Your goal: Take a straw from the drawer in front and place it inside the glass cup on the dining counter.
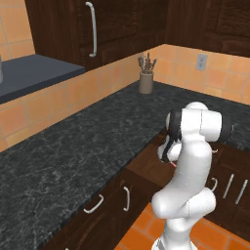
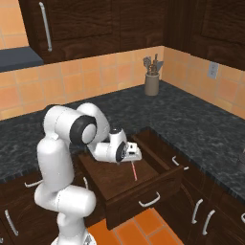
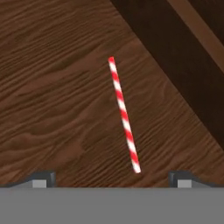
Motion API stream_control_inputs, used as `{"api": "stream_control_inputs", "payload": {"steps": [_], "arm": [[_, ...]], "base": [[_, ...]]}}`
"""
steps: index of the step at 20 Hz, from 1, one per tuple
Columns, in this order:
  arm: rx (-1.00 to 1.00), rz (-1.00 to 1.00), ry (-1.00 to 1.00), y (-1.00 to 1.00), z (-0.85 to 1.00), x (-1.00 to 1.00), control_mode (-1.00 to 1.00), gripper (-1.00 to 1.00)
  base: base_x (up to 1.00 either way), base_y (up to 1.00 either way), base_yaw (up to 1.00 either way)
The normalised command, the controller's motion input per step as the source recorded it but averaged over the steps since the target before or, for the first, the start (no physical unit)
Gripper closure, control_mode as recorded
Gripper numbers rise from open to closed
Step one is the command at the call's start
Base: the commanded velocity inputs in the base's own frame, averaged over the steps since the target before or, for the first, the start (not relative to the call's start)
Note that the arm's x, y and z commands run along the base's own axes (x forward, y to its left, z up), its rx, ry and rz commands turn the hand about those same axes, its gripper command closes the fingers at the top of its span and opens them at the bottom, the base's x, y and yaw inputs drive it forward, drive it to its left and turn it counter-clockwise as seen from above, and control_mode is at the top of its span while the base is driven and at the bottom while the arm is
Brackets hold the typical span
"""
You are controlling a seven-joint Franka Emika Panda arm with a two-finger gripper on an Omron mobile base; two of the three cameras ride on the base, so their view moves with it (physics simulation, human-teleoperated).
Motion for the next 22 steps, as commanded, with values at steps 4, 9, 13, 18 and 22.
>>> {"api": "stream_control_inputs", "payload": {"steps": [4,9,13,18,22], "arm": [[0.00,0.03,0.00,-0.22,-0.49,0.34,-1.00,-1.00],[0.01,0.01,0.00,-0.14,-0.43,0.39,-1.00,-1.00],[0.08,0.01,0.00,-0.34,-0.30,0.35,-1.00,-1.00],[0.10,0.02,0.00,-0.38,-0.33,0.15,-1.00,-1.00],[0.09,0.03,0.00,-0.41,-0.43,0.04,-1.00,-1.00]], "base": [[0.00,0.00,0.00],[0.00,0.00,0.00],[0.00,0.00,0.00],[0.00,0.00,0.00],[0.00,0.00,0.00]]}}
